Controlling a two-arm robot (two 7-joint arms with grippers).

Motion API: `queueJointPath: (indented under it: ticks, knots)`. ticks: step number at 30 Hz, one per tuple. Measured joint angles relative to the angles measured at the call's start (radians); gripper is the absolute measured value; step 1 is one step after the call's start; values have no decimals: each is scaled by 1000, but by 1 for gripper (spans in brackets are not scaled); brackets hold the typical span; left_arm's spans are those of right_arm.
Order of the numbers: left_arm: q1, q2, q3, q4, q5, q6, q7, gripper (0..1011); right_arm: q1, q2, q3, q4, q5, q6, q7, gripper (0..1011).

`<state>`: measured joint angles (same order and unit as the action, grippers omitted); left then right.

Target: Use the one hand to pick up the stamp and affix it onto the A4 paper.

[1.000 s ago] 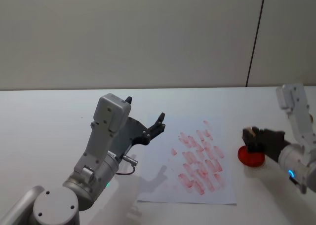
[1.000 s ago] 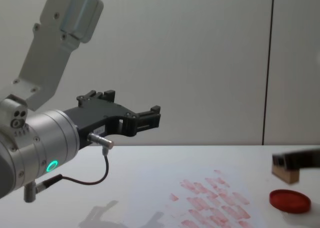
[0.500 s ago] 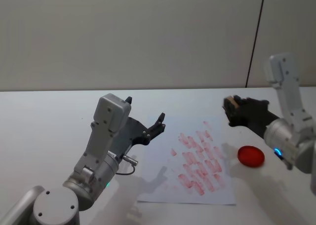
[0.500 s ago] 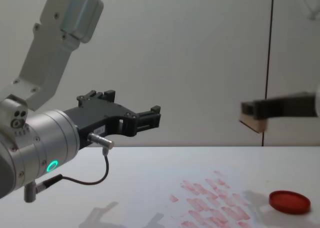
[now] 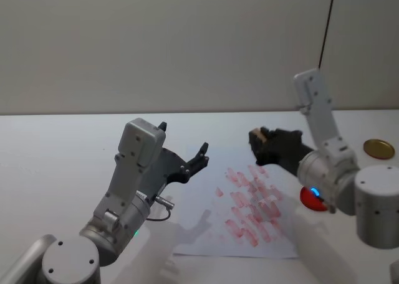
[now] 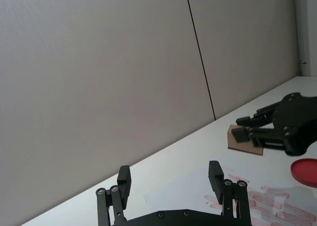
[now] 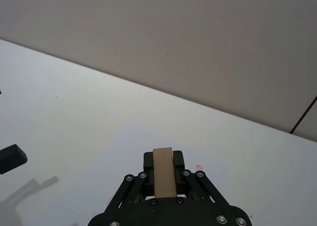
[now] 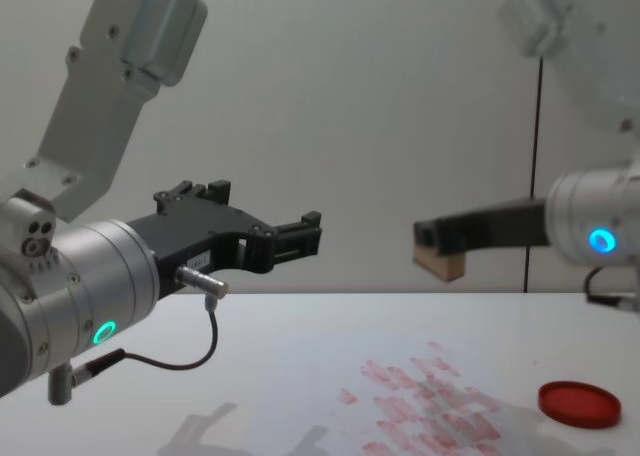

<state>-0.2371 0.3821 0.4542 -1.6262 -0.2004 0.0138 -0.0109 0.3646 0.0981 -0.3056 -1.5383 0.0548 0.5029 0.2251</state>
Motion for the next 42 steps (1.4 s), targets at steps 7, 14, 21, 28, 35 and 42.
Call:
queueJointPath:
  ticks: [7,14,21,28,35,42]
  knots:
    - [0,0,0,0,0,0,0,993,23,-26,-19,71,-20,8,7,212]
    - [0,0,0,0,0,0,0,993,46,-46,-30,143,-31,4,15,212]
    - [0,0,0,0,0,0,0,993,69,-61,-35,212,-38,-12,27,212]
    - [0,0,0,0,0,0,0,993,93,-76,-41,284,-46,-29,41,212]
    - [0,0,0,0,0,0,0,993,115,-87,-45,347,-53,-44,55,212]
    - [0,0,0,0,0,0,0,993,134,-96,-48,400,-59,-59,67,212]
